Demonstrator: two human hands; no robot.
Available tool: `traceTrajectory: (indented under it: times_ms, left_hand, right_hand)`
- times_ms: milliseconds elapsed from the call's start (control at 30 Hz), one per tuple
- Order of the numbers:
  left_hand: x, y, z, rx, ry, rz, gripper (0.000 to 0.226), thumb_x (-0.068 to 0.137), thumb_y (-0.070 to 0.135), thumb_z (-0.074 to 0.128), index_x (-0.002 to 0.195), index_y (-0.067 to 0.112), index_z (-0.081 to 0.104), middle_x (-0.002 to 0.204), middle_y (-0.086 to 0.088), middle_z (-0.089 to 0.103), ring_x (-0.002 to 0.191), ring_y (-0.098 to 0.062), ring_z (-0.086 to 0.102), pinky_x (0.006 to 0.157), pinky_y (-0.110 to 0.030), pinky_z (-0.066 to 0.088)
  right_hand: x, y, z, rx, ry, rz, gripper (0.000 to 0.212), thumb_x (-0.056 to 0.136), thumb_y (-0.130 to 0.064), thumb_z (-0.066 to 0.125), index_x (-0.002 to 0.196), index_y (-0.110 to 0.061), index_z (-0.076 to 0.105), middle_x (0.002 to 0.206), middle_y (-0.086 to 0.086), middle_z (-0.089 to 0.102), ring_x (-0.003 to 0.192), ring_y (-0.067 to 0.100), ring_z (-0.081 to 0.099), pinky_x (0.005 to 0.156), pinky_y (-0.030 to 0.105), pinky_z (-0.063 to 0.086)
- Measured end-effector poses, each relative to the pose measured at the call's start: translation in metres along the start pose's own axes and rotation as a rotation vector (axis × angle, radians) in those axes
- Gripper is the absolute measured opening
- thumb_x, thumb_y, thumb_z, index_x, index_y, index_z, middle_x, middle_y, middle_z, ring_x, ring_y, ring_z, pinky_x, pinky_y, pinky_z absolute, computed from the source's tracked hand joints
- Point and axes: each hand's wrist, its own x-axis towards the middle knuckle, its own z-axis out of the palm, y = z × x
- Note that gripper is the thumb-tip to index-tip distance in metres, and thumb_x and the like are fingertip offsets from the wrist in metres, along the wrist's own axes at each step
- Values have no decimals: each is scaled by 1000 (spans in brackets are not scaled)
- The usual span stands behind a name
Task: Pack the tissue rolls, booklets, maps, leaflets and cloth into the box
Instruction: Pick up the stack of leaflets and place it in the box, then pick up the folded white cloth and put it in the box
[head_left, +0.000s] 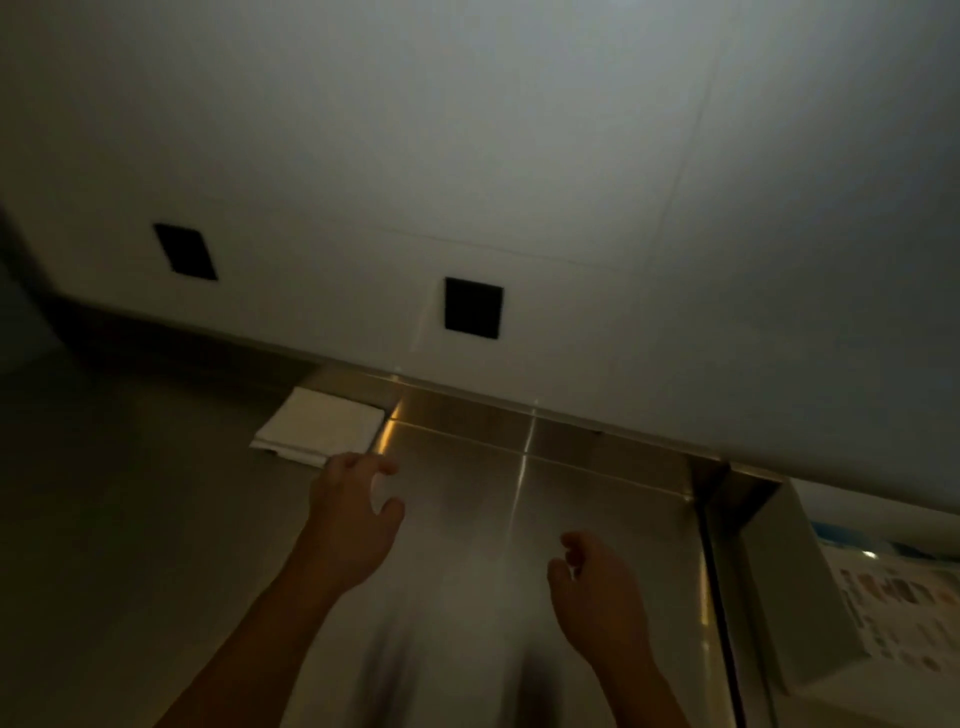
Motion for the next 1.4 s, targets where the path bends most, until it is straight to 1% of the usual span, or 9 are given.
traceTrajectory:
  times_ms: [133, 400, 633, 833, 1100, 1167, 1267, 1333, 1400]
  left_hand:
    - [13, -44, -42, 192, 92, -18, 35, 78, 9, 66, 113, 13, 61, 130, -15, 46, 120, -33, 45, 103, -35, 33]
    - [87, -130, -90, 405, 39, 71, 42, 80, 20, 65, 121, 19, 56, 139, -15, 41, 129, -34, 34, 105, -42, 32]
    - [174, -216, -126, 473, -109, 146, 46, 84, 27, 57, 129, 24, 47, 145, -10, 33, 136, -28, 26, 109, -43, 28]
    - [224, -265, -134, 449, -233, 125, 41, 86, 30, 54, 126, 31, 45, 146, -3, 31, 137, -23, 24, 110, -41, 28]
    - [243, -307, -128, 378, -377, 50, 42, 90, 30, 52, 131, 32, 43, 154, -2, 18, 143, -23, 14, 116, -42, 22]
    - [246, -314, -127, 376, -396, 33, 40, 91, 31, 50, 131, 33, 42, 154, -1, 18, 143, -22, 14, 116, -42, 23]
    - [251, -317, -125, 343, -411, 10, 39, 92, 30, 50, 130, 32, 43, 153, -1, 20, 142, -21, 16, 115, -41, 26]
    - [251, -314, -122, 290, -413, -5, 38, 91, 29, 52, 128, 31, 45, 152, 0, 22, 141, -21, 18, 114, -40, 29]
    - [248, -309, -119, 236, -396, -16, 37, 90, 27, 55, 126, 31, 47, 151, 0, 24, 140, -21, 21, 113, -40, 31]
  right_hand:
    - [7, -20, 27, 1, -49, 21, 36, 89, -24, 54, 125, -18, 54, 121, 5, 62, 111, 20, 58, 93, 29, 45]
    - [37, -104, 96, -76, -44, 1, 38, 90, -29, 52, 127, -22, 52, 127, 1, 58, 117, 17, 55, 95, 29, 44]
    - [85, -191, 191, -103, -64, 122, 41, 90, -25, 51, 130, -17, 53, 133, 9, 55, 121, 25, 53, 98, 28, 41]
    - [133, -229, 262, -54, -81, 282, 34, 89, -22, 51, 117, -4, 60, 124, 20, 60, 111, 32, 58, 93, 32, 46]
    - [189, -253, 330, -174, -39, 395, 79, 87, -51, 56, 140, 3, 34, 144, 22, 40, 131, 35, 42, 107, 43, 39]
    - [192, -251, 335, -187, -64, 386, 82, 85, -48, 61, 141, 3, 29, 145, 22, 38, 132, 35, 40, 108, 43, 37]
    - [199, -250, 334, -60, -71, 413, 67, 81, -27, 70, 135, 1, 40, 139, 20, 47, 127, 34, 48, 104, 41, 43]
    - [202, -249, 331, 37, -49, 424, 57, 78, -9, 65, 132, -2, 46, 135, 19, 52, 123, 34, 51, 101, 41, 47]
    - [200, -244, 328, 118, -38, 418, 56, 78, -2, 58, 133, -4, 47, 134, 19, 54, 122, 34, 52, 100, 40, 47]
